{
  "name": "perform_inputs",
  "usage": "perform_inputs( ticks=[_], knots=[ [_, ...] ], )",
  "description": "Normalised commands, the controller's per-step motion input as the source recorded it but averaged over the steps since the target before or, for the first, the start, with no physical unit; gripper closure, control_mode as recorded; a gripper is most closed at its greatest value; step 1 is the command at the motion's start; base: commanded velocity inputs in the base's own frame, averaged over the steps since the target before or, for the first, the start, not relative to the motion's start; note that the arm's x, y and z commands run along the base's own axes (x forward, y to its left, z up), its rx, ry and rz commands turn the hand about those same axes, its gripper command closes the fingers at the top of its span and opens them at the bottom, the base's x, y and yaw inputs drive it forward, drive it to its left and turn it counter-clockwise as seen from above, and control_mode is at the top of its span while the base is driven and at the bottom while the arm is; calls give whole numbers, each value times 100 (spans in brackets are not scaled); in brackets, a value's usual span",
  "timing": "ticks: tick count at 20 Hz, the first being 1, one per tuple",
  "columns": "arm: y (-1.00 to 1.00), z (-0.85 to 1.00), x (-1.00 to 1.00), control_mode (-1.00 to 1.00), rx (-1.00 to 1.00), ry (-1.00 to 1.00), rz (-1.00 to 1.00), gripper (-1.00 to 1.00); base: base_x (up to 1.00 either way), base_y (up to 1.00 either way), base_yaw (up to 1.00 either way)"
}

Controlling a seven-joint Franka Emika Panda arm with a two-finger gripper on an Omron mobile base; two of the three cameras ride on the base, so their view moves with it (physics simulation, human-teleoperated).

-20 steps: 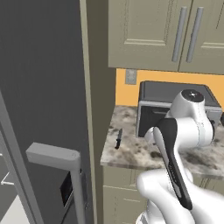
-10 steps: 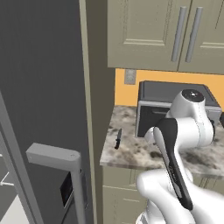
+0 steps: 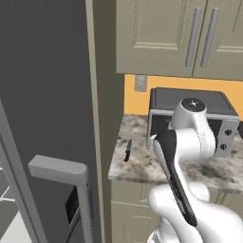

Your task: Retrieve the butter from the fridge and place it on a plate on the dining table. Then retrieve the butter knife by the fridge and place it near the plate.

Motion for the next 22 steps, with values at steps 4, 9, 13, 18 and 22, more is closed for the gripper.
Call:
perform_inputs(
  ticks=[4, 9, 13, 18, 22],
  knots=[
    [22, 0, 9, -100, 22, 5, -38, -100, 0, 0, 0],
    [4, -5, 0, -100, 31, 4, -28, -100, 0, 0, 0],
    [24, -11, 26, -100, 5, -1, -14, -100, 0, 0, 0],
    [2, -5, 13, -100, 0, 0, -4, -100, 0, 0, 0],
    [1, -30, 40, -100, 0, 4, 0, -100, 0, 0, 0]
  ],
)
